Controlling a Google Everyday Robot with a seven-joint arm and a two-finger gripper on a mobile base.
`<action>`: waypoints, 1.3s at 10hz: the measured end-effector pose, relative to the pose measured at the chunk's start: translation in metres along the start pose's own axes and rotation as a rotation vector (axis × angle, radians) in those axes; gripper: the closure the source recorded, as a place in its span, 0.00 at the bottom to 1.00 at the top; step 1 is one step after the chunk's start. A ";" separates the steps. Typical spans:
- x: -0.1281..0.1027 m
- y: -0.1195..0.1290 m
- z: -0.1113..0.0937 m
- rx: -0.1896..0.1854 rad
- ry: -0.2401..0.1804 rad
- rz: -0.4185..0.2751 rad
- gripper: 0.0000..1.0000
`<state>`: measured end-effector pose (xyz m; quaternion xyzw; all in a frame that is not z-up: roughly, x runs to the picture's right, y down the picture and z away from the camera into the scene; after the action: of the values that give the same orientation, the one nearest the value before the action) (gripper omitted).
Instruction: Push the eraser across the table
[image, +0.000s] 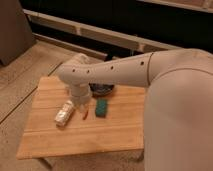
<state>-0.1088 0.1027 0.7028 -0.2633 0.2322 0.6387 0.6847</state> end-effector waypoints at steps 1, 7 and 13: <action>-0.007 -0.004 0.000 0.000 -0.010 0.003 1.00; -0.075 -0.042 -0.012 -0.037 -0.080 0.026 1.00; -0.108 -0.016 -0.007 -0.083 -0.080 0.039 1.00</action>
<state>-0.1011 0.0159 0.7691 -0.2611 0.1829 0.6709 0.6696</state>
